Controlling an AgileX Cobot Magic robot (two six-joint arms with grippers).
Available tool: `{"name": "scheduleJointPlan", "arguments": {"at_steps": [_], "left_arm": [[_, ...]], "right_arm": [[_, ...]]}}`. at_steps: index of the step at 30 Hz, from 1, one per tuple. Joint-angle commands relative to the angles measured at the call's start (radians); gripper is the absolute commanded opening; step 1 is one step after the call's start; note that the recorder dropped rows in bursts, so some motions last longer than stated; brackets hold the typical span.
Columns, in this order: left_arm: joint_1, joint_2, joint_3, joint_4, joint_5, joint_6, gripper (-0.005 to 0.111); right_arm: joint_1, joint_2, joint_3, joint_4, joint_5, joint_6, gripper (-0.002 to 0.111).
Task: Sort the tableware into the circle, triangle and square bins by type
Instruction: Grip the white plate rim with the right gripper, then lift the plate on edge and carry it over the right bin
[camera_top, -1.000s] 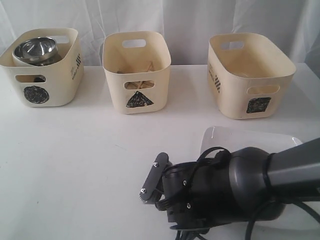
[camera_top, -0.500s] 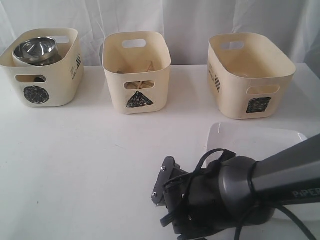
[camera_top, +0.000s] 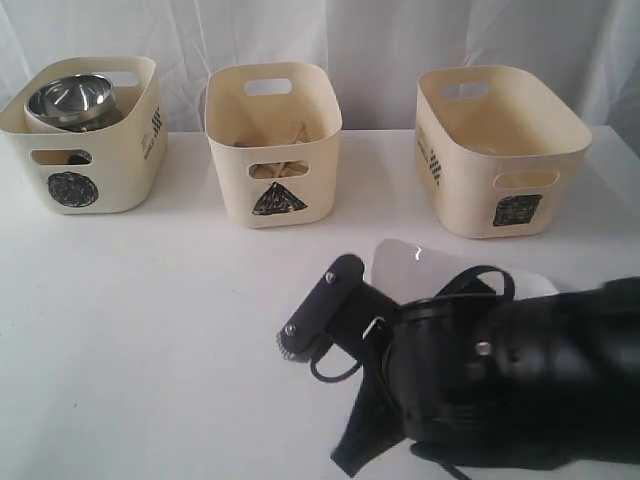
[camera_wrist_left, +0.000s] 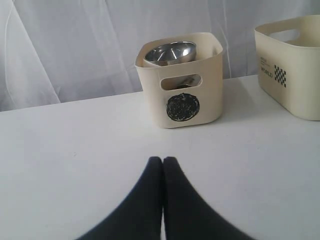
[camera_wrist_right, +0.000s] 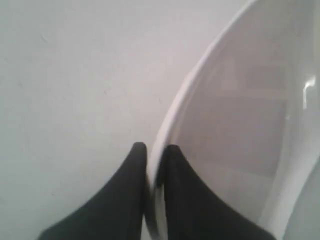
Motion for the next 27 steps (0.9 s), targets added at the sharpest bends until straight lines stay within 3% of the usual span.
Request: {"name": "scheduleJointPlan", "arguments": {"at_steps": [1,10,27], "left_arm": [[0.001,-0.005,0.003,0.002,-0.007,-0.001,0.0],[0.001,-0.005,0.003,0.002,-0.007,-0.001,0.0],[0.001,-0.005,0.003,0.002,-0.007,-0.001,0.0]], "right_arm": [[0.036,-0.188,-0.024,0.018,-0.027,-0.005,0.0],[0.036,-0.426,-0.041,0.008,0.041,-0.007,0.0],[0.036,-0.707,-0.038,-0.168,-0.099,-0.071,0.0]]}}
